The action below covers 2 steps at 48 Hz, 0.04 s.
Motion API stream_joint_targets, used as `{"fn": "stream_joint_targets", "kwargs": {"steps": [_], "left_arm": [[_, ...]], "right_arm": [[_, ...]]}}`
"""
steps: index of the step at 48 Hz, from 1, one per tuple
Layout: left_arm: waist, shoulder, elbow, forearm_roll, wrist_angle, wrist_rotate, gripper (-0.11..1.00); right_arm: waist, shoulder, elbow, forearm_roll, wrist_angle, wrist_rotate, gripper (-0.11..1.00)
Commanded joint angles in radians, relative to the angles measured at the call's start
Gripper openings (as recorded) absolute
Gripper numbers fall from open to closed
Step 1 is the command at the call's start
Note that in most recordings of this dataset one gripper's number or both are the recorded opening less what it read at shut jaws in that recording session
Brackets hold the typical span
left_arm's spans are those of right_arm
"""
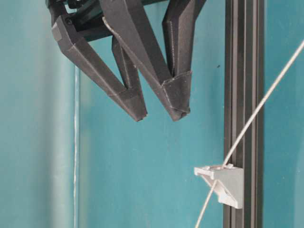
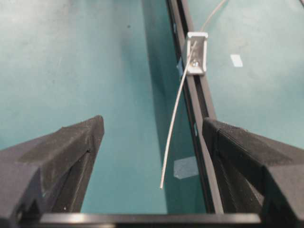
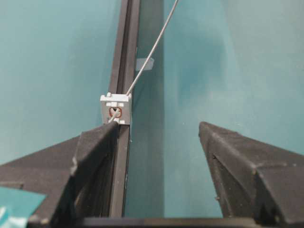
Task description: Insert the wire into the hole on the left side and pull it with the left arm.
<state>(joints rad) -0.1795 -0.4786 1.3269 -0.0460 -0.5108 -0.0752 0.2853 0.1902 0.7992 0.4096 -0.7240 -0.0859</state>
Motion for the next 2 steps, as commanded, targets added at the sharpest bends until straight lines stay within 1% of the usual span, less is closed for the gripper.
{"fn": "stream_joint_targets", "kwargs": {"steps": [1,2], "left_arm": [[0.005,-0.009,-0.006,0.003,-0.005,-0.002,0.84],[0.005,-0.009,-0.006,0.003,-0.005,-0.002,0.84]], "right_arm": [[-0.003,-0.041,-0.006,0.002,-0.008,0.000,0.77],[-0.005,-0.044,-0.003,0.002,-0.008,0.000,0.77]]}}
